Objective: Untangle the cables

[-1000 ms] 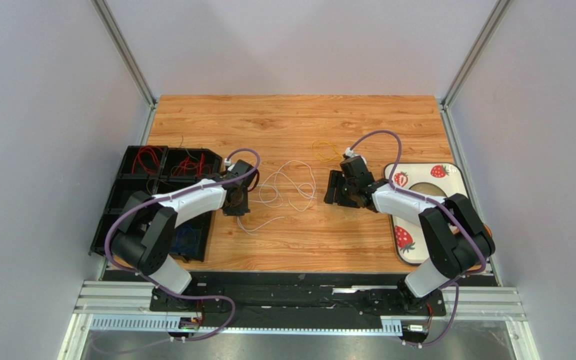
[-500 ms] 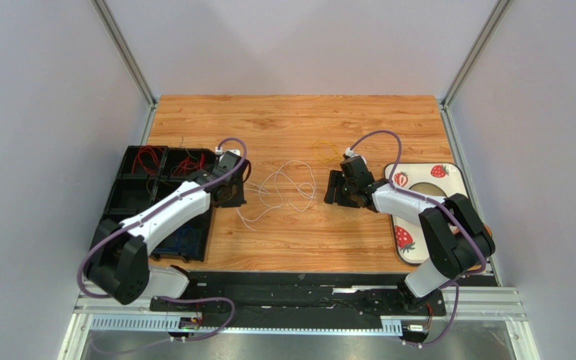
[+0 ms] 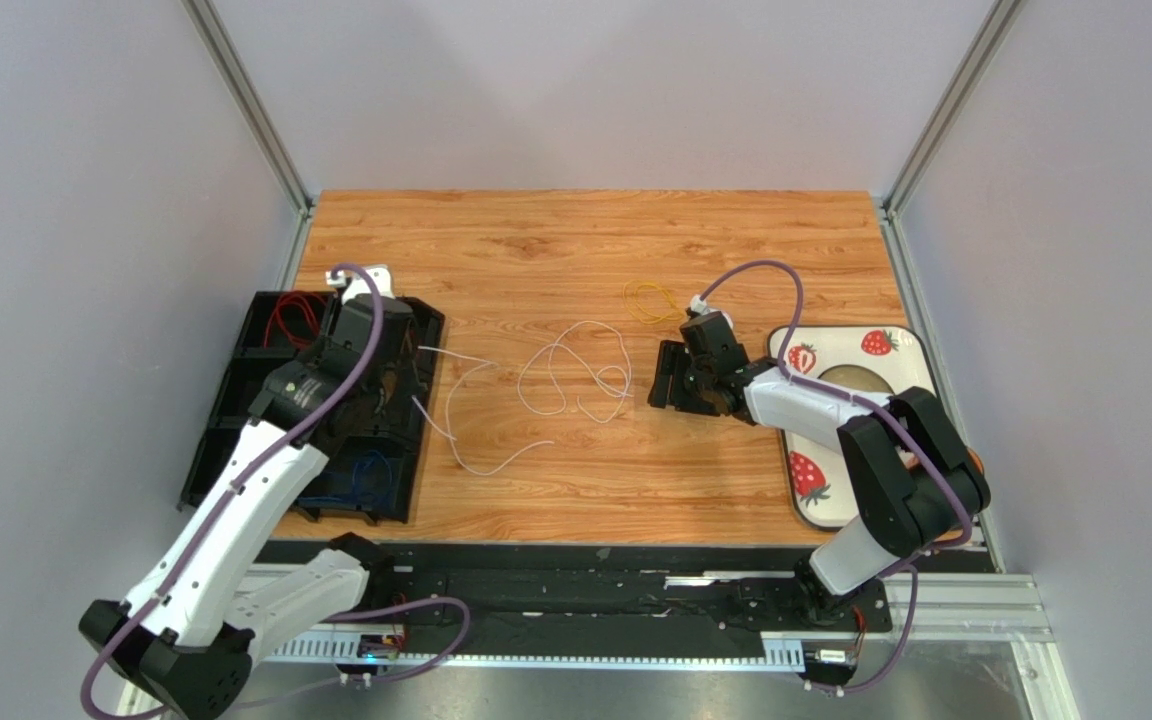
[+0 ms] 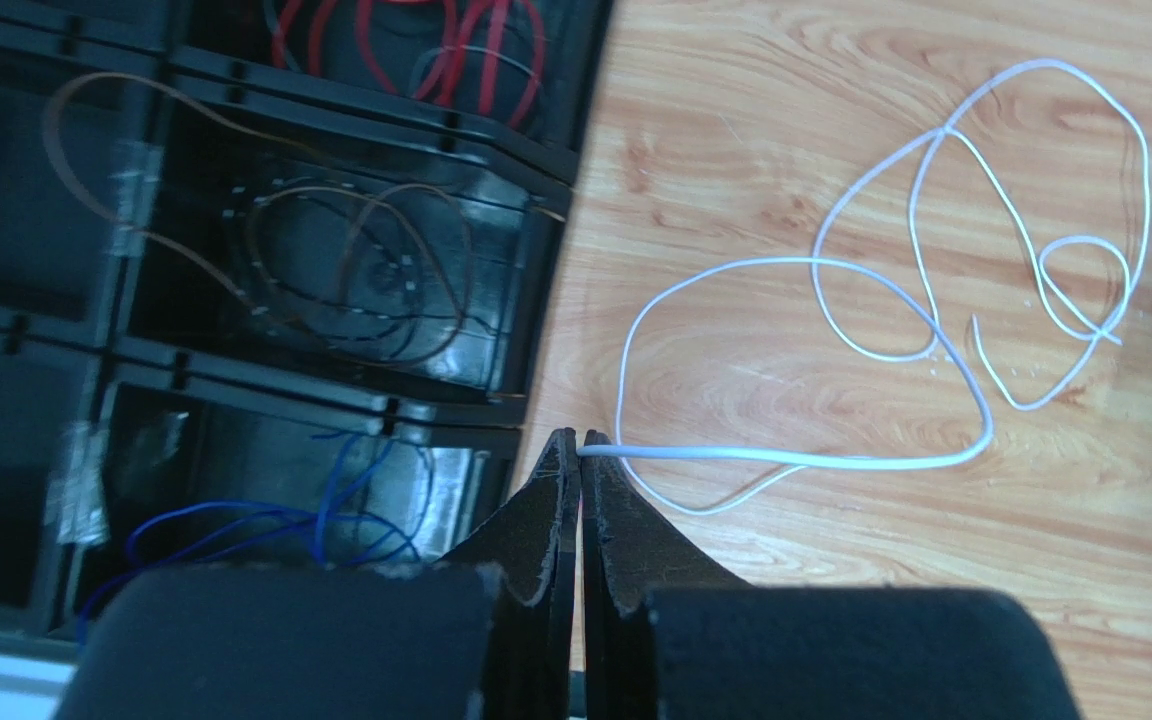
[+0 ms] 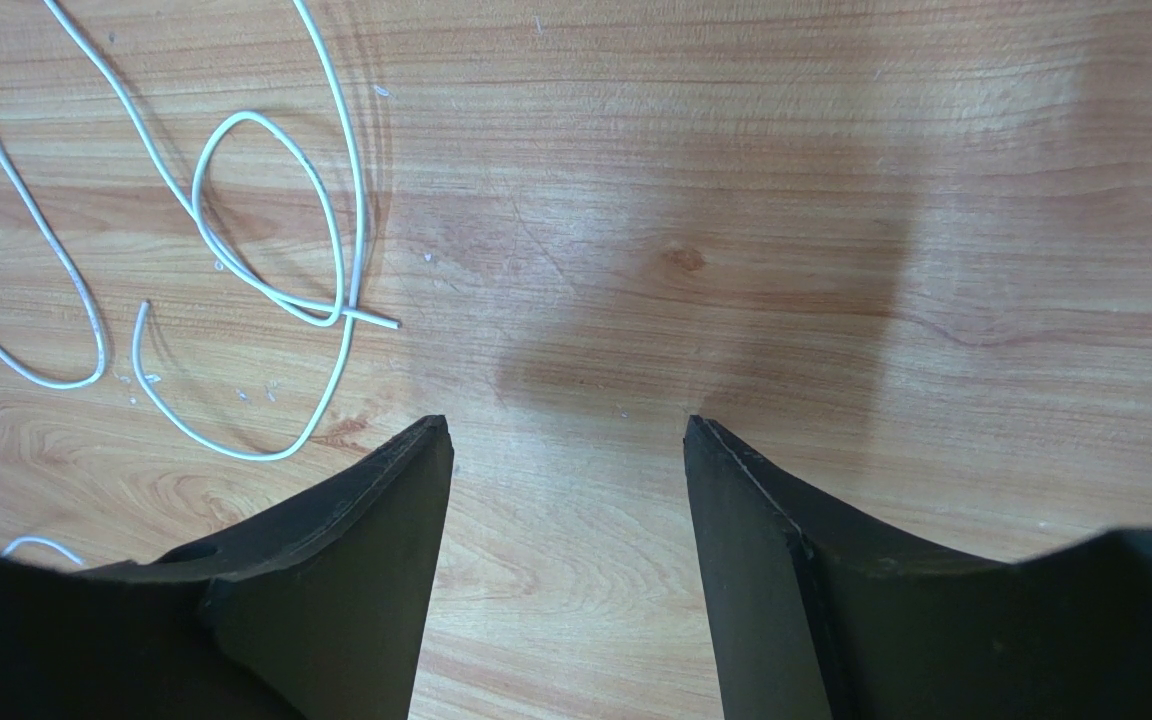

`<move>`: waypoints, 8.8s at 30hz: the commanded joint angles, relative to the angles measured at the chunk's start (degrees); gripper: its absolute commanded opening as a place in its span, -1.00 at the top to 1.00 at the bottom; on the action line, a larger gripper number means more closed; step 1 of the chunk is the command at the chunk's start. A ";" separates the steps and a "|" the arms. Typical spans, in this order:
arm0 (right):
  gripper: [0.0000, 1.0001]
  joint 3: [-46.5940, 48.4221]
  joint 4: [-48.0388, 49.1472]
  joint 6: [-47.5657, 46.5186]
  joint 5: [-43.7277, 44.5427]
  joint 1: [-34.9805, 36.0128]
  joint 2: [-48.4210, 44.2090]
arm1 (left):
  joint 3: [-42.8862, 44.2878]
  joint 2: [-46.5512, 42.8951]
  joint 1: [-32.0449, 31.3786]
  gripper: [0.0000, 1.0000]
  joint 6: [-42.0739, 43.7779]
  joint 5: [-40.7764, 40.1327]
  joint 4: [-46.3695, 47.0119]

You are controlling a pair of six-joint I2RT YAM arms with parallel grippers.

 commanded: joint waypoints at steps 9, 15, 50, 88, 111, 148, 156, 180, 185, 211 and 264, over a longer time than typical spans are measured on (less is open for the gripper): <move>-0.24 1.29 0.77 -0.44 -0.09 0.21 -0.70 | 16.19 -5.34 3.54 1.00 9.59 -2.23 -5.13; -0.24 1.20 0.77 -0.53 -0.01 0.21 -0.70 | 31.48 -1.30 3.63 1.00 14.33 -7.74 -6.01; -0.23 1.64 0.42 -0.61 -0.01 0.38 -0.17 | 15.42 2.48 28.32 1.00 16.38 -11.27 2.96; -0.22 1.02 0.85 -0.53 0.52 0.65 -1.05 | 8.21 27.79 34.74 0.91 13.47 2.79 10.61; -0.22 0.50 1.38 -0.35 0.61 0.73 -1.49 | 15.66 31.98 33.95 -0.04 16.27 9.55 14.47; -0.22 0.58 1.30 -0.35 0.35 0.73 -1.23 | 24.02 51.18 34.56 0.97 25.51 5.60 12.37; -0.22 0.41 1.47 -0.44 0.43 0.73 -1.40 | 20.17 42.30 32.81 1.00 24.98 2.88 9.73; -0.22 -0.03 1.82 -0.26 0.43 0.73 -1.93 | 1.97 21.90 29.55 1.00 19.89 2.96 1.64; -0.22 -0.12 1.74 -0.18 0.43 0.73 -2.02 | 2.67 27.34 29.55 1.00 18.92 2.88 1.03; -0.22 -1.00 2.70 -0.26 0.87 0.73 -3.25 | -2.15 -6.55 20.95 -0.40 13.30 14.55 8.22; 0.45 57.36 -33.07 -16.44 18.27 16.55 42.19 | -11.57 -31.18 4.94 -0.36 14.35 11.75 6.74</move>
